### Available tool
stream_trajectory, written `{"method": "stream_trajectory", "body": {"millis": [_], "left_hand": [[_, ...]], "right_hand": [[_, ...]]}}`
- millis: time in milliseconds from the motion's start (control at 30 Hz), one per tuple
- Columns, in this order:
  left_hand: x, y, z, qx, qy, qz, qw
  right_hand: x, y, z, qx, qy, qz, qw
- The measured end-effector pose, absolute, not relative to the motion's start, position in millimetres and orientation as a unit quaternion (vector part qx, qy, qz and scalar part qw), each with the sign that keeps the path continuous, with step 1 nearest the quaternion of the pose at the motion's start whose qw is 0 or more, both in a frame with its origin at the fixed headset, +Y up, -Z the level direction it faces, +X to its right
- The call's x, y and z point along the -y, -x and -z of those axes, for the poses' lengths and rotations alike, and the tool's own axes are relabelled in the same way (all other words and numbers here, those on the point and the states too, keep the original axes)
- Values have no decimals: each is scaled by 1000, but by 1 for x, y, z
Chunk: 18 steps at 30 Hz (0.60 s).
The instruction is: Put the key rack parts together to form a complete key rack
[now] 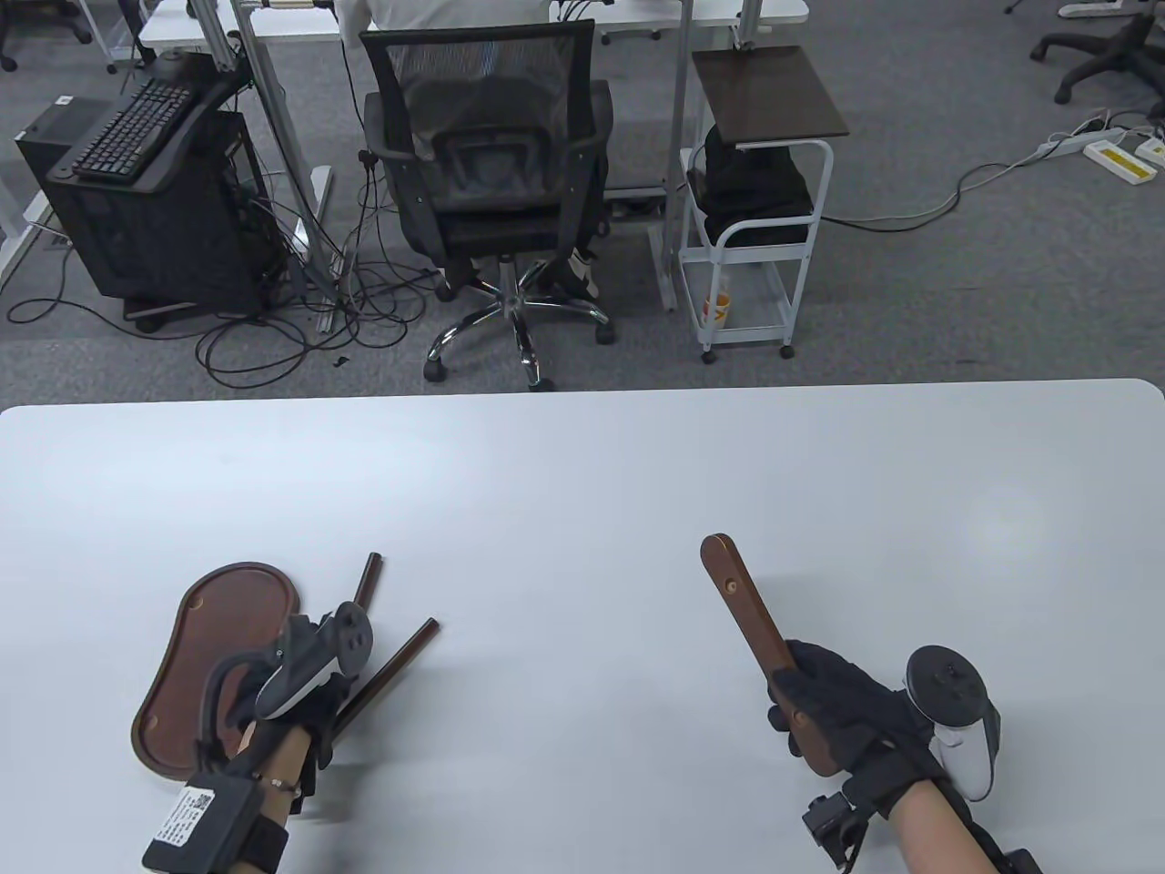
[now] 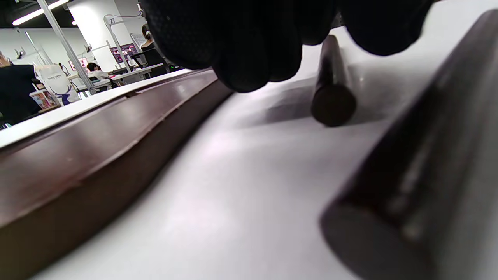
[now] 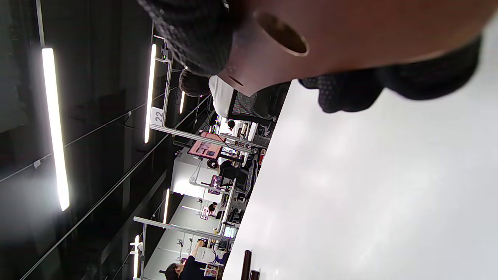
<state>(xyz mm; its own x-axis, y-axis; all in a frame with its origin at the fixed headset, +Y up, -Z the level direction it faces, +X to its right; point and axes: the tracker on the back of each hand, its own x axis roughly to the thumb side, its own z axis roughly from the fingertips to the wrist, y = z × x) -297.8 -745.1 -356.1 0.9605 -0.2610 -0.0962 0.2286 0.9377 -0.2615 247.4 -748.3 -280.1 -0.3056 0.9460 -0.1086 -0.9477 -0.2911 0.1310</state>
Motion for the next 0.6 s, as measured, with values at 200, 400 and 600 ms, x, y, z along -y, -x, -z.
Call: {"method": "stream_trajectory", "body": {"millis": [200,400,600], "left_hand": [[749,295,364,-78,132,160,975],[753,294,365,-80,127,192,970],[754,293,364,-87,152,177,969]], "right_hand": [[750,-244,281,-90,0,-804,587],[751,-243,281,-92,-3,-808,582],[751,-241,281,-95,-10,-809,579]]}}
